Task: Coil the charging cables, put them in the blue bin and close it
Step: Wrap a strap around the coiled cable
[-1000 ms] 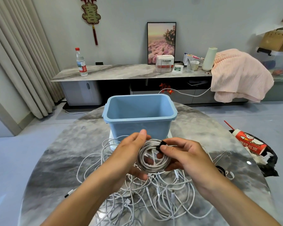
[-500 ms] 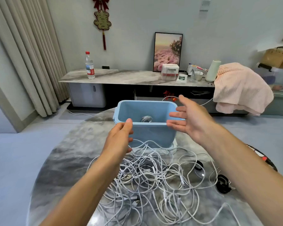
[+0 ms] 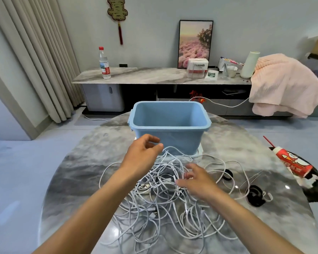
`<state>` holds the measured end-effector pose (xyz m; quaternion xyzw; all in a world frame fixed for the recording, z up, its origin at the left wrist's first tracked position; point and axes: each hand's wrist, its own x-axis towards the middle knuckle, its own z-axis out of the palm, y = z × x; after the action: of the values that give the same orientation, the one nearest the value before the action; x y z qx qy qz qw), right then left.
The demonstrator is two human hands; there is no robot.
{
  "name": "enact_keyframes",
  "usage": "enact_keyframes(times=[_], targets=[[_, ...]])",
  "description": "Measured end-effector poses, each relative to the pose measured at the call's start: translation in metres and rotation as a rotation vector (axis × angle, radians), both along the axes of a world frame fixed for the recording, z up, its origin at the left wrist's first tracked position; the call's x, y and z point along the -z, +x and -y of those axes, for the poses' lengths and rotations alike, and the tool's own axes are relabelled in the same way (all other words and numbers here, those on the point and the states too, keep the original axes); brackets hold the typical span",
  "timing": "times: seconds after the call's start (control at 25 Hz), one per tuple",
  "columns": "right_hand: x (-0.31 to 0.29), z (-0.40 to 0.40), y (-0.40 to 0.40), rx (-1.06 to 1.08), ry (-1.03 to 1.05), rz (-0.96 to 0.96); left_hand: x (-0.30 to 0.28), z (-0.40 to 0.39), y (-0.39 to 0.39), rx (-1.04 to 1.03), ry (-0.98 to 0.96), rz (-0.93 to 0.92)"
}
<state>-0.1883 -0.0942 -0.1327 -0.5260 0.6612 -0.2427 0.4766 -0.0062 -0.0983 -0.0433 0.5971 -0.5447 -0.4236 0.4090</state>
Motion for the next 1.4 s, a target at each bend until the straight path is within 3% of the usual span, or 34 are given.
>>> enact_keyframes(times=[0.08, 0.2, 0.36, 0.48, 0.56, 0.64, 0.72, 0.76, 0.84, 0.96, 1.04, 1.12, 1.16, 1.2, 1.28, 1.32, 1.36, 1.4], targets=[[0.006, 0.003, 0.008, -0.029, -0.051, 0.043, 0.006, 0.003, 0.002, -0.010, -0.001, 0.042], [-0.032, 0.002, 0.000, 0.046, -0.264, 0.229, 0.011, 0.007, 0.007, 0.030, -0.045, 0.119], [-0.114, -0.021, -0.020, -0.012, -0.443, 0.576, 0.018, 0.007, 0.011, 0.160, -0.315, 0.493], [-0.140, -0.035, -0.034, -0.022, -0.482, 0.799, 0.021, 0.006, 0.009, 0.050, -0.482, 0.545], [-0.149, -0.039, -0.040, 0.003, -0.469, 0.910, 0.015, 0.006, 0.011, -0.108, -0.481, 0.533], [-0.151, -0.039, -0.046, 0.015, -0.438, 0.981, 0.010, 0.008, 0.018, -0.217, -0.456, 0.667], [-0.150, -0.038, -0.053, 0.030, -0.429, 1.054, 0.011, 0.012, 0.027, -0.168, -0.351, 0.727], [-0.149, -0.036, -0.056, 0.049, -0.419, 1.068, 0.013, 0.014, 0.030, -0.100, -0.271, 0.629], [-0.140, -0.029, -0.061, 0.154, -0.364, 1.013, 0.017, 0.016, 0.028, 0.030, -0.126, 0.214], [-0.118, -0.015, -0.067, 0.394, -0.299, 0.826, -0.002, 0.013, 0.022, 0.052, -0.077, -0.338], [-0.113, -0.010, -0.072, 0.552, -0.327, 0.884, -0.010, 0.011, 0.024, 0.122, -0.063, -0.367], [-0.117, -0.006, -0.082, 0.662, -0.363, 1.026, -0.009, 0.006, 0.028, 0.306, -0.030, -0.073], [-0.119, -0.006, -0.086, 0.682, -0.374, 0.968, -0.007, 0.003, 0.027, 0.373, -0.019, 0.036], [-0.120, -0.008, -0.090, 0.662, -0.387, 0.722, -0.005, 0.002, 0.025, 0.386, -0.029, 0.061], [-0.115, -0.015, -0.088, 0.488, -0.402, -0.226, -0.005, -0.001, 0.017, 0.353, -0.106, -0.030], [-0.113, -0.021, -0.079, 0.330, -0.525, -0.509, -0.008, -0.002, 0.012, 0.346, -0.171, -0.045], [-0.114, -0.028, -0.064, 0.134, -0.661, -0.542, -0.009, -0.004, 0.007, 0.351, -0.232, -0.034], [-0.118, -0.036, -0.045, -0.054, -0.713, -0.407, -0.010, -0.007, 0.002, 0.372, -0.292, -0.019]])
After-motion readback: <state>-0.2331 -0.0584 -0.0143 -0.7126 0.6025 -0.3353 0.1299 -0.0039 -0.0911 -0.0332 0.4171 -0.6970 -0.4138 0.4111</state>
